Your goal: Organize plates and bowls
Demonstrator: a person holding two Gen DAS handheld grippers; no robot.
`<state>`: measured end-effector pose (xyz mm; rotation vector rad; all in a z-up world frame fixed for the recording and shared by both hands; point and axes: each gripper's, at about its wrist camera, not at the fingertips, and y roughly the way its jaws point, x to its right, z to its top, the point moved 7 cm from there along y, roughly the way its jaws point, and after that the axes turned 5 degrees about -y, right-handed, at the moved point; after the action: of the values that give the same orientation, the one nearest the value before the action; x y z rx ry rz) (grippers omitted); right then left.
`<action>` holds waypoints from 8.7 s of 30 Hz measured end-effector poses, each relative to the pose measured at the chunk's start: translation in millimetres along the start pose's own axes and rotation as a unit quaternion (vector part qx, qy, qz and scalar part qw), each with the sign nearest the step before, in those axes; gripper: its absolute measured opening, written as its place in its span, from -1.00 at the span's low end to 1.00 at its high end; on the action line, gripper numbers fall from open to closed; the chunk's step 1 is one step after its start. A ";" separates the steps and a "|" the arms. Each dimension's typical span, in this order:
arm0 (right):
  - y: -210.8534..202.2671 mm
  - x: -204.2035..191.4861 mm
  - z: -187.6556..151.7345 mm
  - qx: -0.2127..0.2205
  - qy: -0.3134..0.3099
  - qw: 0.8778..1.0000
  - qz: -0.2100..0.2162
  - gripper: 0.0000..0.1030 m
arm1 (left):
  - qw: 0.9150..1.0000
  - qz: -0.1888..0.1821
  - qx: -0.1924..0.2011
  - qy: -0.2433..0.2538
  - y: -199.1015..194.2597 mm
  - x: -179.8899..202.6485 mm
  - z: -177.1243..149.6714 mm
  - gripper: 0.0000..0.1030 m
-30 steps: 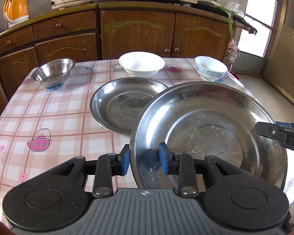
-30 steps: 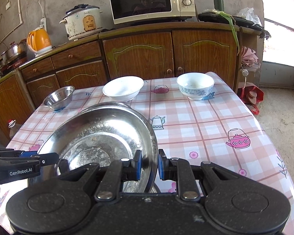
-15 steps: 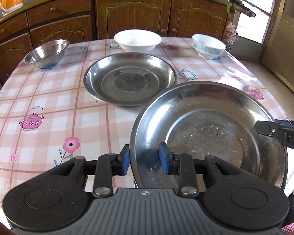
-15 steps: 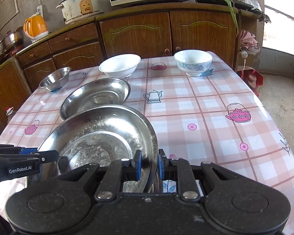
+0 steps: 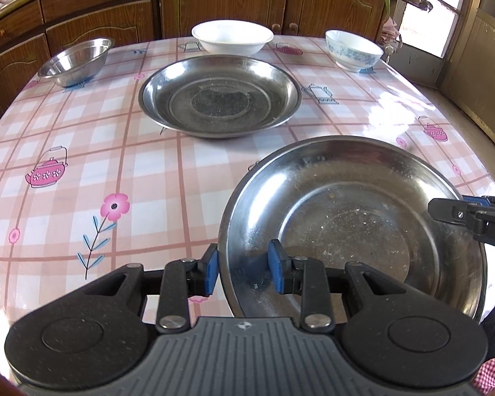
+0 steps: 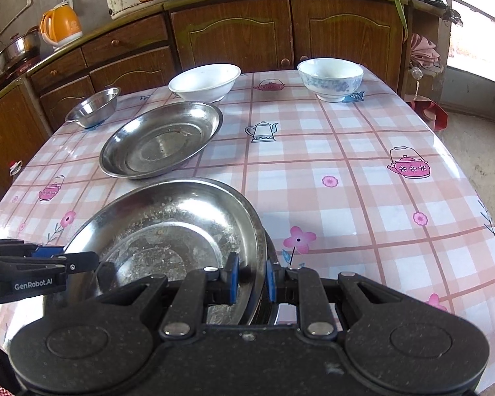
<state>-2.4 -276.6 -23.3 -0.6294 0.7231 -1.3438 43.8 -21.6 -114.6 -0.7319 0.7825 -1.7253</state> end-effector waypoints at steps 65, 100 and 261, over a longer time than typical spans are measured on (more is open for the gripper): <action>-10.3 -29.6 55.2 0.082 -0.016 0.996 -0.001 0.63 | 0.994 0.076 0.083 -0.001 -27.5 -21.2 45.2 1.00; 10.8 -55.8 107.0 0.104 -0.046 0.993 0.014 0.63 | 0.993 0.068 0.089 -0.040 -18.2 -49.2 88.8 1.00; -4.9 -48.6 158.8 0.120 -0.029 0.992 0.023 -0.43 | 0.986 0.065 0.151 -0.036 -55.3 -47.9 137.1 -0.26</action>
<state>113.3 -229.8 86.3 -0.4549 0.5157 -1.3408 133.0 16.6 6.7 -0.5214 0.4925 -1.6427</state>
